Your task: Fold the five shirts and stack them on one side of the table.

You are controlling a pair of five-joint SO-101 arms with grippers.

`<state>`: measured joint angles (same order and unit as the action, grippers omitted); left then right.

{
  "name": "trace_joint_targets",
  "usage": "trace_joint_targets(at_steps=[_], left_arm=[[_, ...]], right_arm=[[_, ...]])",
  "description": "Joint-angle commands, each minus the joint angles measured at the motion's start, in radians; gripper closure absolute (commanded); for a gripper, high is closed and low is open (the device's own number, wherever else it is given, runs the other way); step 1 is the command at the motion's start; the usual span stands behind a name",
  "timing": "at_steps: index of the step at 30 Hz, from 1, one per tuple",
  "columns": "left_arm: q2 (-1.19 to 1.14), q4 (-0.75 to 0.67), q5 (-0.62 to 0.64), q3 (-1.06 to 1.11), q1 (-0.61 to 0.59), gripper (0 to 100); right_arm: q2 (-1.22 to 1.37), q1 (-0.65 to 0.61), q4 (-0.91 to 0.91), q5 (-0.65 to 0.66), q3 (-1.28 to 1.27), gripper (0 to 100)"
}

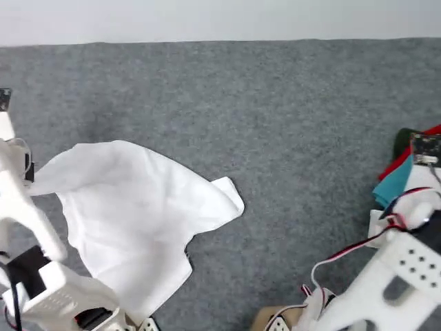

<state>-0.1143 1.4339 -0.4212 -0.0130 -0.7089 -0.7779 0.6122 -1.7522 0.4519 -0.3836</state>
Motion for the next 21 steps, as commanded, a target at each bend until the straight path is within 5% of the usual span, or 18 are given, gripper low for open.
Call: trace_joint_targets(at_steps=[1, 9, 14, 21], left_arm=[[0.037, -0.008, -0.021, -0.012, -0.003, 86], [0.08, 0.11, -0.044, -0.137, -0.002, 77], [0.13, 0.328, -0.201, -0.222, 0.04, 77], [0.33, 0.322, -0.344, -0.03, 0.106, 79]], right_arm=[[-0.03, -0.01, -0.038, 0.008, 0.005, 98.3], [-0.039, -0.008, -0.039, 0.006, -0.006, 98.3], [-0.039, -0.008, -0.039, 0.006, -0.068, 98.5], [-0.041, -0.008, -0.039, 0.005, -0.092, 98.7]])
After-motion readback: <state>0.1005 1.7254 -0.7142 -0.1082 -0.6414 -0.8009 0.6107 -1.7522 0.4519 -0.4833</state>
